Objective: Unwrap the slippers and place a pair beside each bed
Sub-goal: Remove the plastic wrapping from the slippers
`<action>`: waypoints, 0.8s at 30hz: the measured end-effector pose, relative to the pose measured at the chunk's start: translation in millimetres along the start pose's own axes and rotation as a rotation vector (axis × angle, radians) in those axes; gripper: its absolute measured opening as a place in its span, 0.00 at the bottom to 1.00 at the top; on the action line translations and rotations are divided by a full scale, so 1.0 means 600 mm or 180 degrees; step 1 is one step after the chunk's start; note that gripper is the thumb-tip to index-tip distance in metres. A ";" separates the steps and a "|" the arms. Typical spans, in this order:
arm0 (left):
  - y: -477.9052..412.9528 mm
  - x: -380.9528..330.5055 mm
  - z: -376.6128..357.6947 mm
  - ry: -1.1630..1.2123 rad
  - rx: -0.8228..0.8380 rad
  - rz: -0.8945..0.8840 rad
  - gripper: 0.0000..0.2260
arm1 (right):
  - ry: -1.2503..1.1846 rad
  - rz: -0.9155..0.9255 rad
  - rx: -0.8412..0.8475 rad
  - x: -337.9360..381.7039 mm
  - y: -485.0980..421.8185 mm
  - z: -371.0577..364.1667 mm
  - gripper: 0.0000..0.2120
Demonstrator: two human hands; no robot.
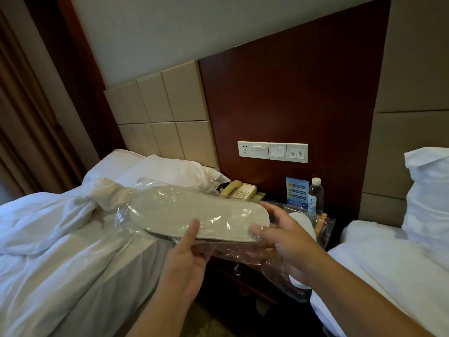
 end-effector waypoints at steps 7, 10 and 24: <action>0.002 -0.028 0.007 0.0132 -0.0320 -0.0175 0.31 | 0.0284 -0.0010 -0.0229 0.008 0.002 0.028 0.12; 0.002 -0.029 0.013 0.0147 -0.0431 -0.0238 0.32 | 0.0374 -0.0057 -0.0407 0.007 0.007 0.039 0.08; -0.001 -0.039 0.023 0.0068 -0.0423 -0.0321 0.31 | 0.0114 -0.0216 0.0041 0.017 0.020 0.037 0.16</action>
Point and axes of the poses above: each hand's wrist, its own y-axis away from the middle knuckle, its own z-axis out of the back of the hand, x = y × z, the point moved 8 cm from there along -y, towards the middle knuckle, and after that the axes turned 2 degrees about -y, right-handed, at the moved point
